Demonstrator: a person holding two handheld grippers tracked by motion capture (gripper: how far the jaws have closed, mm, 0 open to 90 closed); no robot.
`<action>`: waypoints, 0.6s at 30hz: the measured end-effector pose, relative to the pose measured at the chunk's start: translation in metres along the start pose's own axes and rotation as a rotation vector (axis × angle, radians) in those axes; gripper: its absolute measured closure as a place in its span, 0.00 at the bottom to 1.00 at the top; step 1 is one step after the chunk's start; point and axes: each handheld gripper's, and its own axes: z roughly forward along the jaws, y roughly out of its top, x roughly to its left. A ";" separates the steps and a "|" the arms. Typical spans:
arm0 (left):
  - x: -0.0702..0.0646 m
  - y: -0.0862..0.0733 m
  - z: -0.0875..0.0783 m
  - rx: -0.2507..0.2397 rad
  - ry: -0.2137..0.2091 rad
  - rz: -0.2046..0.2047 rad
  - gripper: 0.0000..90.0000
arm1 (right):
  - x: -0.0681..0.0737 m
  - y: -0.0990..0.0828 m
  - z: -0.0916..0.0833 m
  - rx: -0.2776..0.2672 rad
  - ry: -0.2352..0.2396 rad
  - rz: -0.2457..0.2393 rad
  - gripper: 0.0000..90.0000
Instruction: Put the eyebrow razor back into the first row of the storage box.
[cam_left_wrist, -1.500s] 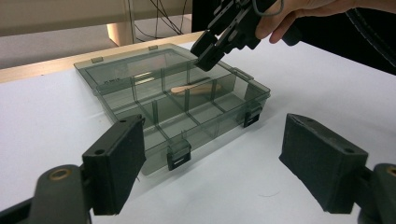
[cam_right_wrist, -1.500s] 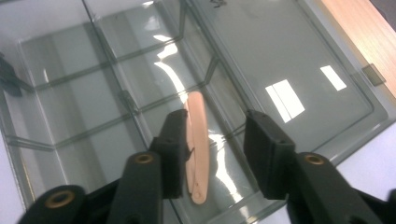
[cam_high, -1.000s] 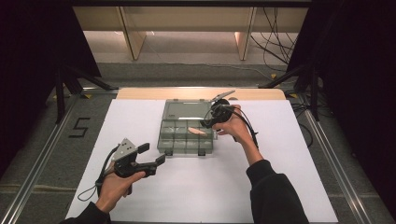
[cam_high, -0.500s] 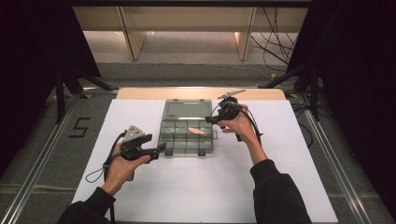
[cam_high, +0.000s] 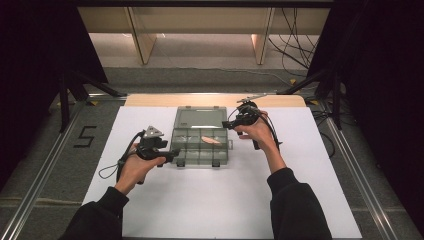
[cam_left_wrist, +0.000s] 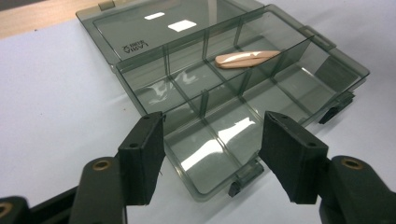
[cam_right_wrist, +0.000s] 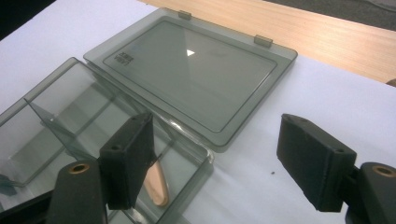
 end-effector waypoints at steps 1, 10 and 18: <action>0.002 0.001 0.002 0.005 -0.002 -0.012 0.44 | -0.001 0.000 0.000 0.002 -0.001 0.003 0.32; 0.010 0.001 0.014 0.056 -0.002 -0.034 0.47 | -0.005 0.011 0.004 -0.001 -0.004 0.027 0.32; 0.015 0.000 0.029 0.077 0.008 -0.050 0.56 | -0.009 0.014 0.014 0.021 -0.022 0.061 0.32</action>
